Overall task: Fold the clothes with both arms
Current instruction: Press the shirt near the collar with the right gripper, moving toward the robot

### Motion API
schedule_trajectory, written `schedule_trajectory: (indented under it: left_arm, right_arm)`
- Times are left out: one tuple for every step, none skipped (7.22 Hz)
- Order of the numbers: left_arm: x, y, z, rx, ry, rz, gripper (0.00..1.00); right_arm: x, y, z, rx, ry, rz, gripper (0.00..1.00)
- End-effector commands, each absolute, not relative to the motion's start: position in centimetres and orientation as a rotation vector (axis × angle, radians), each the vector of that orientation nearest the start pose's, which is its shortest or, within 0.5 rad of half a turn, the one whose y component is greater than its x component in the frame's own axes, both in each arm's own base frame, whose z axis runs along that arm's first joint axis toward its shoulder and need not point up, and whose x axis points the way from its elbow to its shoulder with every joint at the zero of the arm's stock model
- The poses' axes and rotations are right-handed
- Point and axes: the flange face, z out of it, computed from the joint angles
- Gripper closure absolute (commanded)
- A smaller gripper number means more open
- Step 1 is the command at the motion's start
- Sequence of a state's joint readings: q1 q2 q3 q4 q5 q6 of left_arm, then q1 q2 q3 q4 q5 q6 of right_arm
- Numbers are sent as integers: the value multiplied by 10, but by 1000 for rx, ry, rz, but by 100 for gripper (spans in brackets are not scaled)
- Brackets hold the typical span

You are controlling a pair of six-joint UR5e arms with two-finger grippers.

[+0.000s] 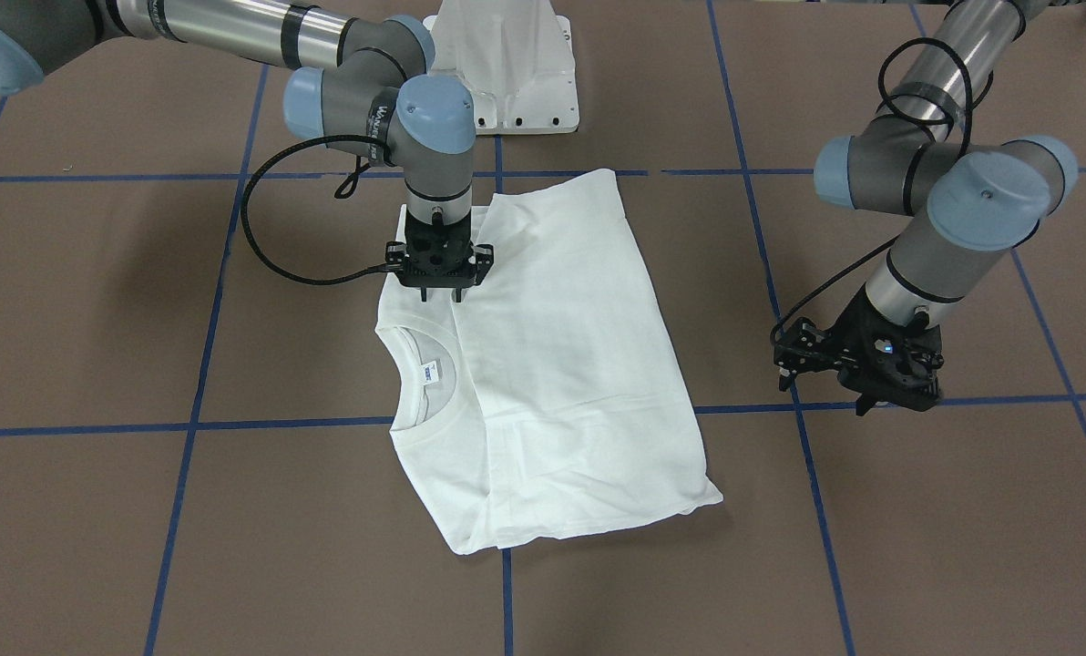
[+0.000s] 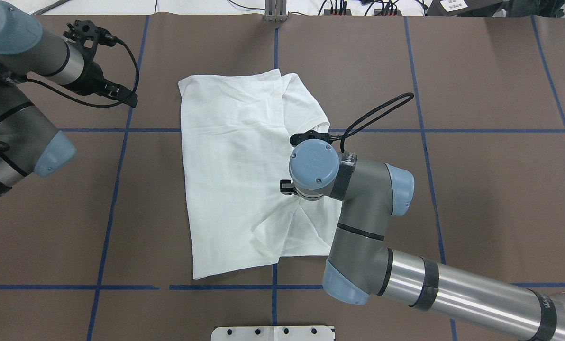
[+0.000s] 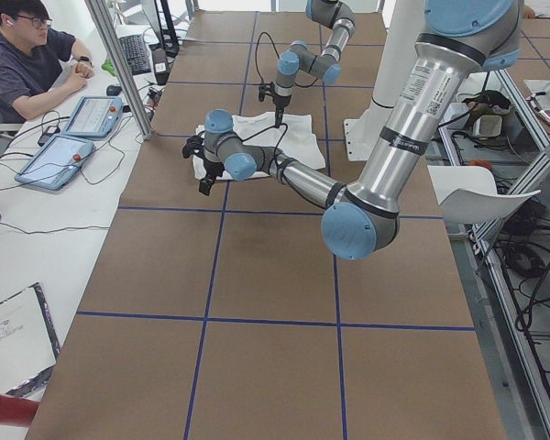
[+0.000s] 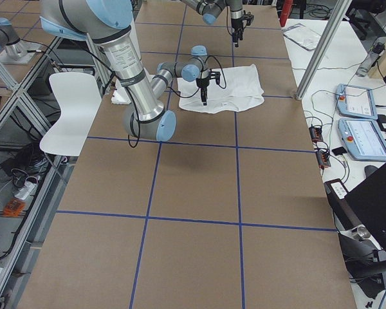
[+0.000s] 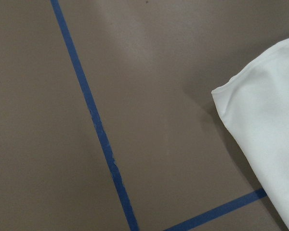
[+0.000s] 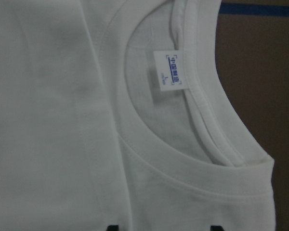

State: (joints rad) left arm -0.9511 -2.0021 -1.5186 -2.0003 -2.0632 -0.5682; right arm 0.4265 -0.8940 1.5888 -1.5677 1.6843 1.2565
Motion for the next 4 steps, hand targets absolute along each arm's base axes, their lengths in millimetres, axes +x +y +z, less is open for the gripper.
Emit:
schedule_trajectory:
  left_arm:
    - [322, -599, 391, 396, 830, 245, 0]
    - [321, -599, 392, 395, 830, 245, 0]
    - [321, -599, 392, 395, 830, 245, 0]
    - [321, -599, 392, 395, 830, 245, 0]
  right_arm:
    - [-591, -401, 240, 157, -716, 65, 0]
    - [-588, -393, 237, 162, -728, 60, 0]
    - [-597, -381, 225, 159, -747, 51, 0]
    - [-608, -372, 208, 157, -766, 43, 0]
